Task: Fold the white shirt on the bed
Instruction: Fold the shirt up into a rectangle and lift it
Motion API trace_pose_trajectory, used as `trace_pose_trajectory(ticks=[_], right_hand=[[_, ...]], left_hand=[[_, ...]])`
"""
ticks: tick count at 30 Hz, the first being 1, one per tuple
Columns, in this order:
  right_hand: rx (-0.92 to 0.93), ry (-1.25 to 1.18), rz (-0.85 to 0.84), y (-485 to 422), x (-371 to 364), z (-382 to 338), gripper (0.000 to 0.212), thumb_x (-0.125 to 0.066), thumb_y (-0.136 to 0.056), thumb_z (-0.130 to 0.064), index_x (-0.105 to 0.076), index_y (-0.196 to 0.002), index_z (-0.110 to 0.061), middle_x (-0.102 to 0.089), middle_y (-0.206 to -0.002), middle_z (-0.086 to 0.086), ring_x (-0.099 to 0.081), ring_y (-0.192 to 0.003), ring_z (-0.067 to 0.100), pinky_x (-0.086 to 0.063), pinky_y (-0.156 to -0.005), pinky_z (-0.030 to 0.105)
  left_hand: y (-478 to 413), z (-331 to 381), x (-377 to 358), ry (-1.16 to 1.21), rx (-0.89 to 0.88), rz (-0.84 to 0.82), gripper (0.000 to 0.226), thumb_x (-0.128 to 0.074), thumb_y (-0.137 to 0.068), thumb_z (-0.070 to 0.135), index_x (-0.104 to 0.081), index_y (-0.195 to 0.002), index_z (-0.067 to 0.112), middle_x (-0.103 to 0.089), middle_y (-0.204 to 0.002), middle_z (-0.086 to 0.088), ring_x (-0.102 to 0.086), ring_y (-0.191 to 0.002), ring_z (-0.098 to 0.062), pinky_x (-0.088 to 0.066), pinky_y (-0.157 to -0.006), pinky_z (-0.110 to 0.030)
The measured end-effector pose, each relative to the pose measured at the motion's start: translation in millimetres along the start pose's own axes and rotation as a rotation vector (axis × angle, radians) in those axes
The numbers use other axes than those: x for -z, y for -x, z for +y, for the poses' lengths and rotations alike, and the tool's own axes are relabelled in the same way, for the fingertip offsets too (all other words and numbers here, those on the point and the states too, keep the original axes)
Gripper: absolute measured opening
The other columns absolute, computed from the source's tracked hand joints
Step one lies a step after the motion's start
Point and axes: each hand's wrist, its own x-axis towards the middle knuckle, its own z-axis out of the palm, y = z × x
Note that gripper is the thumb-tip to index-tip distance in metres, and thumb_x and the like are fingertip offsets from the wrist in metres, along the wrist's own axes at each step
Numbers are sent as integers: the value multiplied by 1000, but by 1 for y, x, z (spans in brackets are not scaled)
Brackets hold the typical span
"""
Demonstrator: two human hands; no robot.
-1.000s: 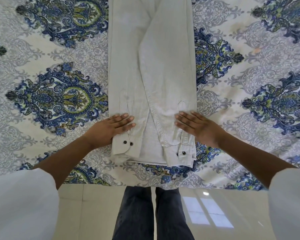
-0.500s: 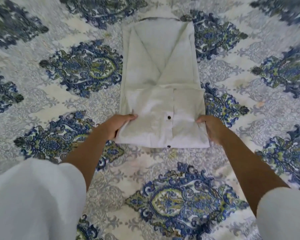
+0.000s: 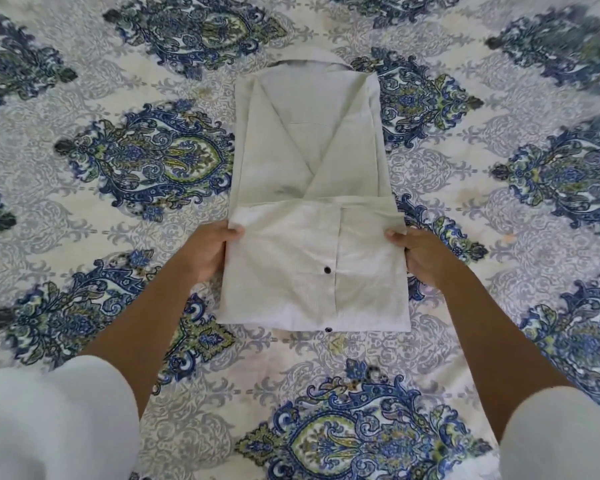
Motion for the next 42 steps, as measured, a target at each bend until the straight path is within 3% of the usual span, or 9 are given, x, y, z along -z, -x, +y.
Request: trace_pose_trajectory(ticks=[4, 8, 17, 23, 29, 32, 34, 38, 42], right_hand=[[98, 10, 91, -5, -5, -10, 30, -61, -85, -33, -63, -107, -13, -66, -109, 6, -64, -98, 22, -51, -89, 41], [157, 43, 215, -16, -7, -13, 12, -61, -89, -21, -61, -77, -21, -59, -86, 4, -52, -85, 24, -44, -75, 41], [73, 63, 282, -22, 2, -14, 16, -61, -90, -24, -58, -77, -16, -62, -87, 3, -59, -78, 19, -50, -62, 29], [89, 308, 440, -37, -2, -12, 22, -62, -87, -33, -61, -65, -26, -63, -90, 8, -57, -83, 22, -54, -82, 50], [258, 595, 551, -39, -13, -18, 44, -49, -94, -37, -42, -57, -16, -39, -57, 2, -34, -54, 15, -25, -50, 30], [373, 717, 704, -28, -19, -16, 35, -37, -98, -36, -55, -83, -9, -55, -81, 11, -50, -77, 25, -30, -62, 30], [532, 841, 821, -14, -25, -3, 40, -33, -95, -34, -57, -101, -3, -59, -103, 17, -53, -98, 31, -37, -75, 34], [765, 1243, 541, 12, -56, 56, 48, -36, -92, -29, -45, -131, -4, -46, -138, 20, -43, -128, 33, -36, -103, 45], [703, 1563, 404, 1, -43, 87, 58, -30, -96, -41, -21, -148, -17, -18, -156, 8, -12, -144, 25, -13, -114, 49]], left_hand=[[-8, -4, -5, -24, -53, 87, 14, -51, -93, 10, -63, -100, 12, -67, -99, -9, -64, -89, -26, -53, -76, -38], [-15, -9, -4, 34, -58, 146, 19, -46, -94, 6, -62, -101, 12, -65, -99, -6, -62, -88, -22, -51, -80, -38], [-29, -4, -4, 60, -67, 214, 14, -53, -93, 19, -63, -100, 13, -69, -99, -5, -64, -88, -21, -52, -70, -33], [-26, 0, -9, 89, -113, 276, 15, -60, -88, 15, -61, -73, 17, -69, -72, 2, -64, -71, -16, -54, -73, -33], [-33, 10, -6, 56, -154, 380, 19, -59, -87, 7, -58, -71, 17, -61, -67, 1, -56, -69, -19, -50, -72, -35], [-20, 6, -18, -370, -328, 607, 7, -55, -90, 18, -61, -86, 19, -60, -87, -3, -54, -87, -24, -46, -77, -35], [-3, -6, -35, -841, -483, 735, 30, -52, -92, 26, -53, -117, 10, -53, -122, -13, -48, -113, -28, -41, -90, -38], [24, -63, -65, -1438, -751, 362, 61, -32, -96, 39, -23, -146, 5, -20, -154, -16, -17, -143, -31, -22, -114, -48], [18, -106, -36, -1643, -626, 320, 69, -15, -95, 49, -2, -149, 9, 1, -158, -11, 4, -145, -26, -2, -118, -44]])
